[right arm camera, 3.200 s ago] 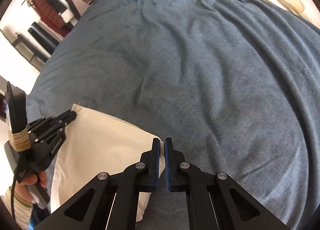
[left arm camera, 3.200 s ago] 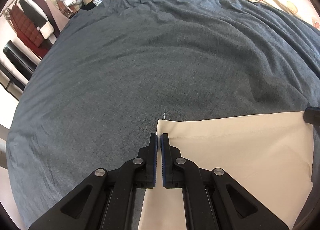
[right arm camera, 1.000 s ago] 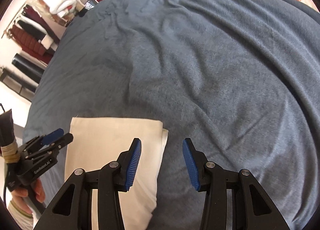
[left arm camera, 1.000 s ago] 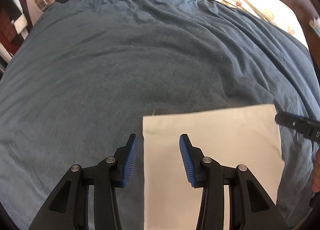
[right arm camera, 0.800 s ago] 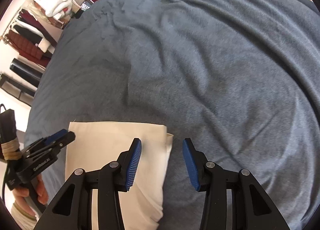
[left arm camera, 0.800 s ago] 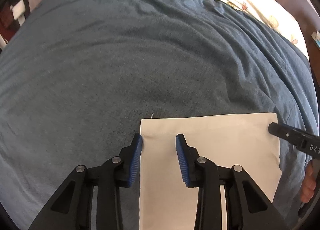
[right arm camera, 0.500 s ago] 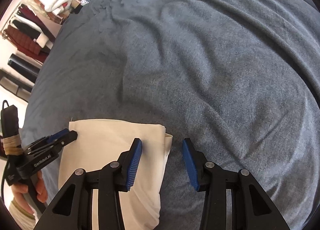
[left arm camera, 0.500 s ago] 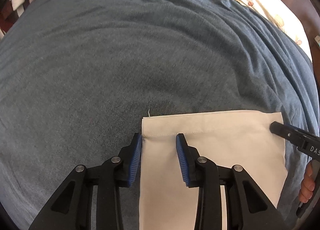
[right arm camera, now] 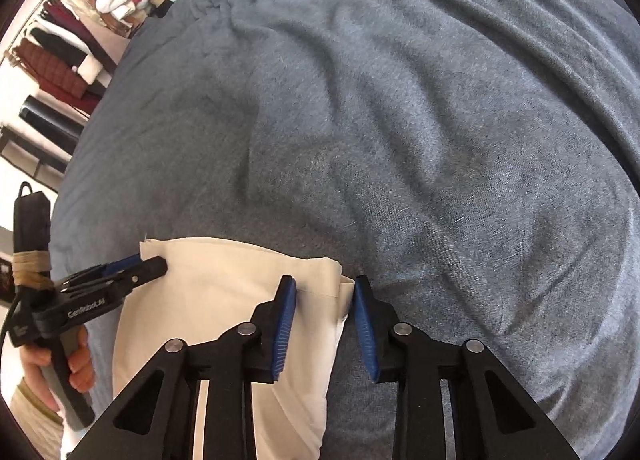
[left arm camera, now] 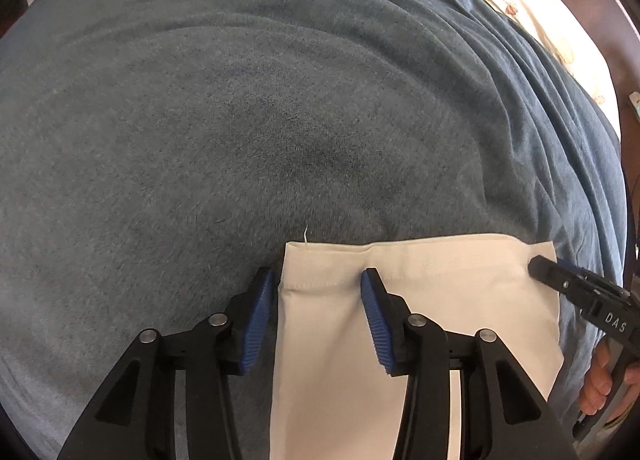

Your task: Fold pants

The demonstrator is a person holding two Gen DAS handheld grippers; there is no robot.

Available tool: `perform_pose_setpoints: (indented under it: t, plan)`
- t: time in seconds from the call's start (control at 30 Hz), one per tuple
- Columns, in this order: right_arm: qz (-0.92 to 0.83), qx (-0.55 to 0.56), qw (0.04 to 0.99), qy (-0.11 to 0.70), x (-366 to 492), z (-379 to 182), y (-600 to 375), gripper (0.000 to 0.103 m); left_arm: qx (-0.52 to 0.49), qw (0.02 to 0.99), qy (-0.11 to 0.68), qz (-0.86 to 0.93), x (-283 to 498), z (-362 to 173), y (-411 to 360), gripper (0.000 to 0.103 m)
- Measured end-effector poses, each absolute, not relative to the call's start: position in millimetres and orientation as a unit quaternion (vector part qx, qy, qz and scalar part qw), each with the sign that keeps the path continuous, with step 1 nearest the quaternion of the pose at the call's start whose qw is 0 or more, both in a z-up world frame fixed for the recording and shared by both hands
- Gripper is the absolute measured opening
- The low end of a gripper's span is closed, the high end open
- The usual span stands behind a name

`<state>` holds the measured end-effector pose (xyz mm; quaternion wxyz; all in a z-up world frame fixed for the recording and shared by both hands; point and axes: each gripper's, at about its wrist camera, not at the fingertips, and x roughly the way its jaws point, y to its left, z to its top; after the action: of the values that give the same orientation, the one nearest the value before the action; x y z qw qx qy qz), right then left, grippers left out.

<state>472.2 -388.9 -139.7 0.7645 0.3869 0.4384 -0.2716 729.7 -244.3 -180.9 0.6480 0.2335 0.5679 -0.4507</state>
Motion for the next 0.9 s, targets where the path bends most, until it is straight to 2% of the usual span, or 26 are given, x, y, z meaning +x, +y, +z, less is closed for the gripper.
perform_pose_setpoints:
  t: [0.13,0.23,0.3,0.57,0.9]
  plan:
    - [-0.263,0.385,0.767,0.440,476,-142,-390,0.021,0.239,0.641,0.568,-0.458,729,-182,-249,0.035]
    - [-0.259,0.388,0.768,0.439,475,-143,-391,0.015,0.231,0.634,0.571,-0.468,728,-180,-251,0.016]
    - [-0.254,0.388,0.771,0.436,475,-141,-391,0.012,0.238,0.639,0.564,-0.465,724,-178,-260,0.015]
    - [-0.241,0.383,0.787,0.419,468,-120,-394,0.009,0.237,0.674,0.519,-0.470,710,-138,-256,0.015]
    - [-0.208,0.301,0.840,0.400,458,-57,-373,0.009,0.227,0.711,0.468,-0.473,689,-71,-220,0.015]
